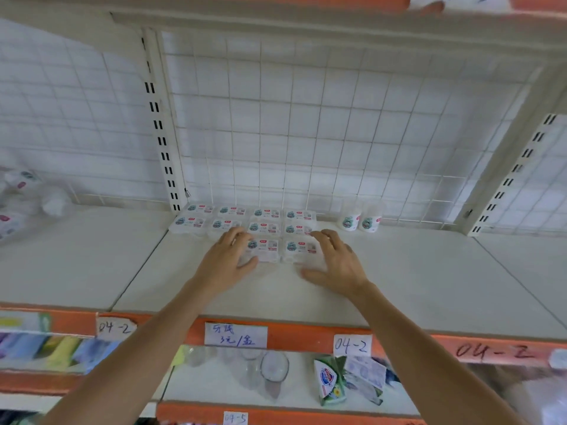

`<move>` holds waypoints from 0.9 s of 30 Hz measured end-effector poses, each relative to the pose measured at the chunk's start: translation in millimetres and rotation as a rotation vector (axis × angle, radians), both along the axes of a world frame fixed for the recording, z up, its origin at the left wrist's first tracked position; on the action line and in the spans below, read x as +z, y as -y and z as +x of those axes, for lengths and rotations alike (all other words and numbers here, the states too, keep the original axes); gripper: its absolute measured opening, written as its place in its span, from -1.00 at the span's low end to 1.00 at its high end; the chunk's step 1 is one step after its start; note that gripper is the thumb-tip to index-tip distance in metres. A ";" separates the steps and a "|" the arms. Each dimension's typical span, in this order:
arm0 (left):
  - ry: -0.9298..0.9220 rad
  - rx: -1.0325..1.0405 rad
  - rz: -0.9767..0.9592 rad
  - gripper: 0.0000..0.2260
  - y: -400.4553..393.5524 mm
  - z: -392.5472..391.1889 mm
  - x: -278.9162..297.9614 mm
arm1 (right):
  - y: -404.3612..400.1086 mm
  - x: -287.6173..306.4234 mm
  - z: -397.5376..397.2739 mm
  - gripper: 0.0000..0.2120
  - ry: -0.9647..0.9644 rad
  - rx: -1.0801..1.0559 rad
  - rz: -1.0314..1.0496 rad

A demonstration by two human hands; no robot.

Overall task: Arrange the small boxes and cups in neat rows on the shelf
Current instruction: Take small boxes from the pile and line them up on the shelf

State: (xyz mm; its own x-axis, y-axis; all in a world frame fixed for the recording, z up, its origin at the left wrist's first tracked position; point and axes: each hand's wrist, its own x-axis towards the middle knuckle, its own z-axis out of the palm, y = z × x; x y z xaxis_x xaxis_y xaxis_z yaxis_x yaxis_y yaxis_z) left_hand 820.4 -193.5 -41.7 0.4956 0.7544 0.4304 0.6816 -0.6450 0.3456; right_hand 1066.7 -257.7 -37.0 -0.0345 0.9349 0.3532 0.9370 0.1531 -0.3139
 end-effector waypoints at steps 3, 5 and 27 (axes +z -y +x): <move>0.035 0.040 -0.024 -0.75 20.4 -7.6 13.2 | 16.0 13.1 -0.6 -0.33 -0.075 0.063 0.033; 0.001 0.075 -0.014 -0.76 39.2 -15.3 20.9 | 31.1 24.7 -2.6 -0.46 -0.101 0.114 0.064; 0.055 0.917 -0.189 -0.83 382.0 -126.4 -33.4 | 194.2 -39.7 -138.7 -0.50 -0.126 0.852 -0.200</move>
State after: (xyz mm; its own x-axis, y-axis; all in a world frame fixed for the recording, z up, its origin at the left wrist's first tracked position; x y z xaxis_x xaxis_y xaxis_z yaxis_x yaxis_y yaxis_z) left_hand 694.0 -575.5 -75.1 -0.3446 0.9003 0.2660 0.8755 0.2060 0.4370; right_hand 928.1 -451.9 -76.8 -0.7195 0.6540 0.2337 0.4864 0.7147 -0.5026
